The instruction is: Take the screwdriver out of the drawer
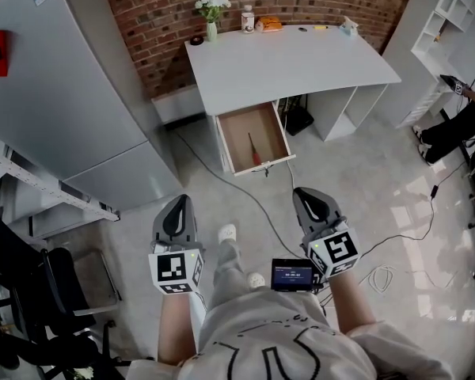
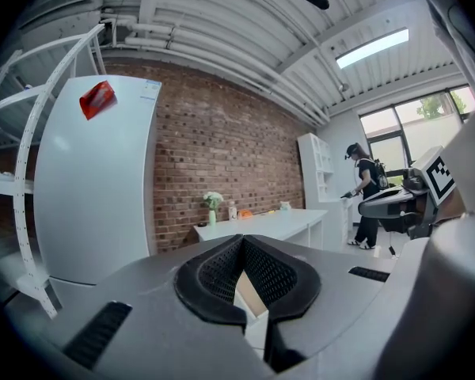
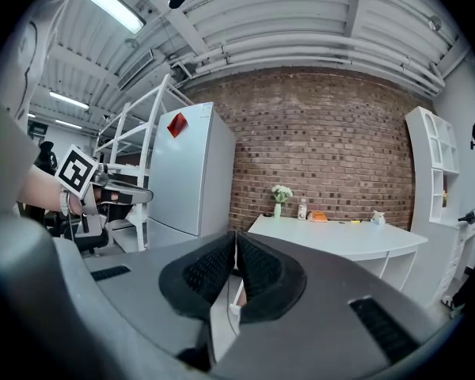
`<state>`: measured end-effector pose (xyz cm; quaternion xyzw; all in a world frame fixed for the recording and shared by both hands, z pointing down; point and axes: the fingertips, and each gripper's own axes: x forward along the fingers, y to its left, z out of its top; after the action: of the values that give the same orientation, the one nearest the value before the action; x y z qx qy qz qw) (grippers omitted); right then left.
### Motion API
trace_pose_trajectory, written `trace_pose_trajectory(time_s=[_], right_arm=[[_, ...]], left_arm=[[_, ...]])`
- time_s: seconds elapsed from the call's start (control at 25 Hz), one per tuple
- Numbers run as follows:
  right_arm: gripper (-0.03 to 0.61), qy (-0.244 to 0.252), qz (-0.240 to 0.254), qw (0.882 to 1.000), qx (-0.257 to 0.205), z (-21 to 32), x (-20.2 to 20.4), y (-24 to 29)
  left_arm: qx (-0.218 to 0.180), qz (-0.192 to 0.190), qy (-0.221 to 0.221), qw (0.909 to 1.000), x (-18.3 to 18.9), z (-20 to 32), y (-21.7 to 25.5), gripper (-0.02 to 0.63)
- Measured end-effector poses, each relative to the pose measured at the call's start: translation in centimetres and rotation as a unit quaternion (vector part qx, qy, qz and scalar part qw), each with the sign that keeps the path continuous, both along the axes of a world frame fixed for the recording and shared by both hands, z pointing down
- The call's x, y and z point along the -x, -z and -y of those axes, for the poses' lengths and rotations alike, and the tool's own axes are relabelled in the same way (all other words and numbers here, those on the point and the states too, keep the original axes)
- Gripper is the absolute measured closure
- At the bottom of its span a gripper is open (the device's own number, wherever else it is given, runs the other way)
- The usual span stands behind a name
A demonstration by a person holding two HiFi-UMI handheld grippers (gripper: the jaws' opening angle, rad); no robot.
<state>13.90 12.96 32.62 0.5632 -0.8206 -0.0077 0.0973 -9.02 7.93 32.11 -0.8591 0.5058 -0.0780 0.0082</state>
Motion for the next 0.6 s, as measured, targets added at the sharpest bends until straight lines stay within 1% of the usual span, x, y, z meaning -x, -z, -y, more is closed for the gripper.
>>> trace_pose_trajectory(time_s=[0.28, 0.6], right_arm=[[0.557, -0.006, -0.007, 1.0, 0.005, 6.0, 0.9, -0.2], [0.557, -0.027, -0.012, 0.999, 0.026, 14.5, 1.3, -1.0]], left_arm=[[0.007, -0.009, -0.002, 0.9999, 0.9, 6.3, -0.7, 0.606], [0.02, -0.032, 0.0, 0.9993, 2.2, 16.0, -1.2, 0.606]])
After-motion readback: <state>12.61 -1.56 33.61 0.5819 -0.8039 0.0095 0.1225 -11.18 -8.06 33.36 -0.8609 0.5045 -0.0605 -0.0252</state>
